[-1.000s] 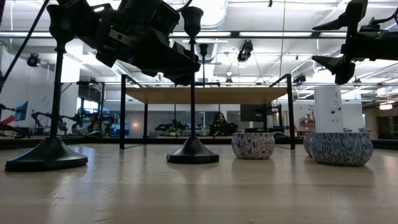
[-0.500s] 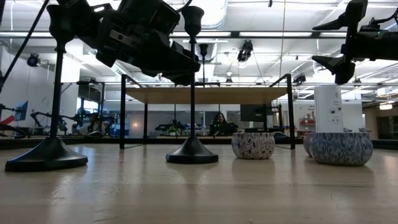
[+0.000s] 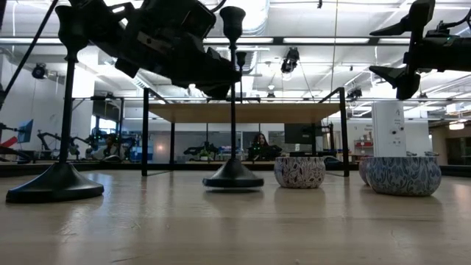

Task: Pick & Place candle stick holders
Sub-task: Align the top black candle holder with the other candle holder on the shelf

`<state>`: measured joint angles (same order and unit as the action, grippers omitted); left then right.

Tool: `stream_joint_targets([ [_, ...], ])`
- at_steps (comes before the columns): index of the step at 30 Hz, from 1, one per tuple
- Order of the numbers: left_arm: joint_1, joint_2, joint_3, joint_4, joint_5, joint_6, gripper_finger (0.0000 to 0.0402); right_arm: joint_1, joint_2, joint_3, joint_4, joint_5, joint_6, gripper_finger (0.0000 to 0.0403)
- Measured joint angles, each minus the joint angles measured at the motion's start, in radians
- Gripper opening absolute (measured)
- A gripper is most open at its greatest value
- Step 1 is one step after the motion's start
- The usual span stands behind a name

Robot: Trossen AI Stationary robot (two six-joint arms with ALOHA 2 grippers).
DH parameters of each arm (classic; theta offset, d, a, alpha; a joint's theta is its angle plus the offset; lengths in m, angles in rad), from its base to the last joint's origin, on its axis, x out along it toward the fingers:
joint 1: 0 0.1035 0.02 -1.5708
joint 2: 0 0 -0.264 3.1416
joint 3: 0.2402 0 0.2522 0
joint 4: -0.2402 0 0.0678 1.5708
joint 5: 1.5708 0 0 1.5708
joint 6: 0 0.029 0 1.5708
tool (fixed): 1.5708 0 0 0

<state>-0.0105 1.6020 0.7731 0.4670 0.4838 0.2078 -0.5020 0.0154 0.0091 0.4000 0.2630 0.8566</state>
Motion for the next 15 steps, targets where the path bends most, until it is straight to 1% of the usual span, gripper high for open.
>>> stream_joint_targets([
  [7,0.005,-0.002,0.038,-0.006,0.0,-0.001,0.0018,0.0,0.0,0.0,0.0,0.0,0.0,0.0366],
  [12,0.016,-0.023,0.051,-0.076,-0.001,0.0,0.0018,0.0,0.0,0.0,0.0,0.0,0.0,0.0366],
  [15,0.027,-0.061,0.051,-0.113,-0.019,0.002,0.0021,0.0,0.0,0.0,0.0,0.0,0.0,0.0366],
])
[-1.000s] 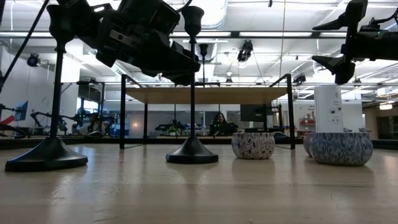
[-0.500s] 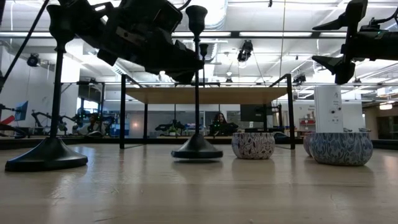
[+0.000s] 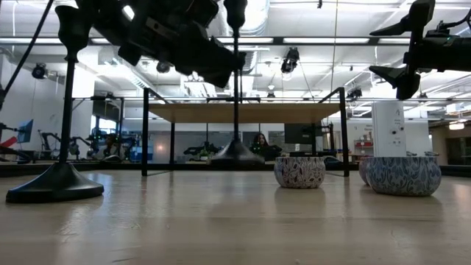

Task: Pick & Place candle stick holders
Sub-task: Align the top black candle holder with the other candle holder on the shelf

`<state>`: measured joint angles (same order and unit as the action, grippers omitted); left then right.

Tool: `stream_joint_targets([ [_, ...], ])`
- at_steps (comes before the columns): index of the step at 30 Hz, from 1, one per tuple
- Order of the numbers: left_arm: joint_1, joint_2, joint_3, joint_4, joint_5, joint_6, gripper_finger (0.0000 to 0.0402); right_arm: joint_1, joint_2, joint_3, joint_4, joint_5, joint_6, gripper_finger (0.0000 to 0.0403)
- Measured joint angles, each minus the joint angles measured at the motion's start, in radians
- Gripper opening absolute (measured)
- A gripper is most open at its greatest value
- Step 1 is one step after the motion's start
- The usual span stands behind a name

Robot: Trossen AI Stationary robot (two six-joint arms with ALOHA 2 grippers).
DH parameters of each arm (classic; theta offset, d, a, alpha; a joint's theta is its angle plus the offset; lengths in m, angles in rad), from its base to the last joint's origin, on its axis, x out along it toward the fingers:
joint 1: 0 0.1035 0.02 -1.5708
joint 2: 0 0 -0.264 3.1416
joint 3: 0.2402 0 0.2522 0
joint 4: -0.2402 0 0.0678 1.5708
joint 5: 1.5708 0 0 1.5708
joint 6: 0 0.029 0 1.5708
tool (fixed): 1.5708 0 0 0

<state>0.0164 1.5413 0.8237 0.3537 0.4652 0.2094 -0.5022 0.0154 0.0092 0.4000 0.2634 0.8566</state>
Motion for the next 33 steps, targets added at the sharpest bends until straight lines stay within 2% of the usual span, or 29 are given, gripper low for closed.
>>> stream_joint_targets([
  [8,0.037,-0.148,-0.005,-0.137,-0.067,0.032,0.0018,0.0,0.0,0.0,0.0,0.0,0.0,0.0366],
  [21,0.067,-0.39,-0.002,-0.292,-0.238,-0.032,0.0018,0.0,0.0,0.0,-0.001,0.0,0.0,0.0366],
  [33,0.088,-0.504,0.047,-0.438,-0.309,-0.155,0.0018,0.0,0.0,0.0,-0.001,0.0,0.0,0.0366],
])
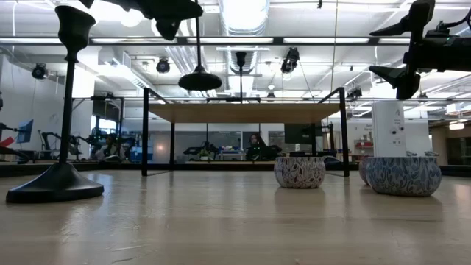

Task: Pick & Place candle stick holders
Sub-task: Align the top black candle holder with the other candle holder on the shelf

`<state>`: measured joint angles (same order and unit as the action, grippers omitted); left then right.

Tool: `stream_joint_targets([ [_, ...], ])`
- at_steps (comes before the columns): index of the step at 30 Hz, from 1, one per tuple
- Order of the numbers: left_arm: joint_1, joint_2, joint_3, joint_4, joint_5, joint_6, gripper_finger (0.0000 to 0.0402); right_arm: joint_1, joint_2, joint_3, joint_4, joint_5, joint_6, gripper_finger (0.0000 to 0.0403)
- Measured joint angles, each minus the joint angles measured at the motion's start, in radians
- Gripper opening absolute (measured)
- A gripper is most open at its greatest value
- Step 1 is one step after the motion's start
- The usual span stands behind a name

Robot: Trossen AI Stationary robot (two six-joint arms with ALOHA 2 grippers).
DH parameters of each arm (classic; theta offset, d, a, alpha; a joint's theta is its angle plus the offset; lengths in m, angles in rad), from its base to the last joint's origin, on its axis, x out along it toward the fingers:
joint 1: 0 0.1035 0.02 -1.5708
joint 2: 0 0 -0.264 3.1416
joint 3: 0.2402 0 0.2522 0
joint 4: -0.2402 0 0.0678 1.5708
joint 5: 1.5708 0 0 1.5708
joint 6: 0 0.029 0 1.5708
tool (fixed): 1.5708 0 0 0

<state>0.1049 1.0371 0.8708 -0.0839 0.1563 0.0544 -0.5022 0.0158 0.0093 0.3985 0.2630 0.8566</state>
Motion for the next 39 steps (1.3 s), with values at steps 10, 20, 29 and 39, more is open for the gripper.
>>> stream_joint_targets([
  [10,0.067,-0.002,0.16,-0.212,-0.103,-0.003,0.0018,0.0,0.0,0.0,0.0,0.0,0.0,0.0366],
  [20,0.234,0.002,0.227,-0.249,-0.106,0.003,0.0018,0.0,0.0,0.0,0.0,0.0,0.0,0.0366],
  [29,0.361,0.017,0.226,-0.244,-0.104,-0.013,0.0018,0.0,0.0,0.0,0.0,0.0,0.0,0.0366],
  [39,0.447,0.134,0.329,-0.227,-0.093,-0.007,0.0018,0.0,0.0,0.0,0.0,0.0,0.0,0.0366],
])
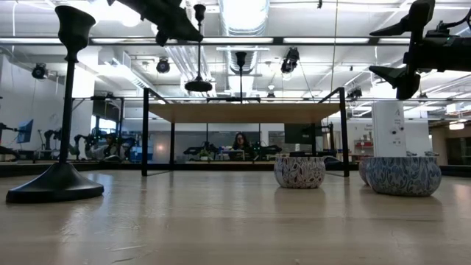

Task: Pick & Place candle stick holders
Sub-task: Align the top black candle holder with the other candle holder on the shelf

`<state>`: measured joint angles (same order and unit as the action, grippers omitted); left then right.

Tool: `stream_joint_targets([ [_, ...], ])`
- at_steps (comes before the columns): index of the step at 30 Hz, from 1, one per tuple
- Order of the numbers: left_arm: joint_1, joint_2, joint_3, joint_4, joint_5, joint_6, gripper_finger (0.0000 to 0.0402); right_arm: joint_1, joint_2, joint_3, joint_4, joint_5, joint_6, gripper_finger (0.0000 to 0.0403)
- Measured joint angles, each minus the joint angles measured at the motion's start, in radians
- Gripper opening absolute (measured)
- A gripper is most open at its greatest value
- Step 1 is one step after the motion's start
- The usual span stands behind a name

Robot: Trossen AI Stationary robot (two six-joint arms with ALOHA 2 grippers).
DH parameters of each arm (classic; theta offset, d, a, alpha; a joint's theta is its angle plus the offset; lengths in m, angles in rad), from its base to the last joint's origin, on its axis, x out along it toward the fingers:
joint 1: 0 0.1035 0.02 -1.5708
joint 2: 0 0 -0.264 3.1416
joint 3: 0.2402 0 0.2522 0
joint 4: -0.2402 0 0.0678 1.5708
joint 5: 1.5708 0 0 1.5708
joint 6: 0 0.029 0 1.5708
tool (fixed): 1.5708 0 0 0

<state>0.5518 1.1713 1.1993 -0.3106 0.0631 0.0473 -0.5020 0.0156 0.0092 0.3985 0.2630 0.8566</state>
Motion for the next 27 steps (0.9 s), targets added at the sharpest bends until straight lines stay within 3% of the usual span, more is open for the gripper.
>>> stream_joint_targets([
  [7,0.076,0.088,0.075,0.004,0.013,0.011,0.0018,0.0,0.0,0.0,0.0,0.0,0.0,0.0366],
  [27,0.141,0.121,0.039,0.024,0.101,0.081,0.0018,0.0,0.0,0.0,0.0,0.0,0.0,0.0366],
])
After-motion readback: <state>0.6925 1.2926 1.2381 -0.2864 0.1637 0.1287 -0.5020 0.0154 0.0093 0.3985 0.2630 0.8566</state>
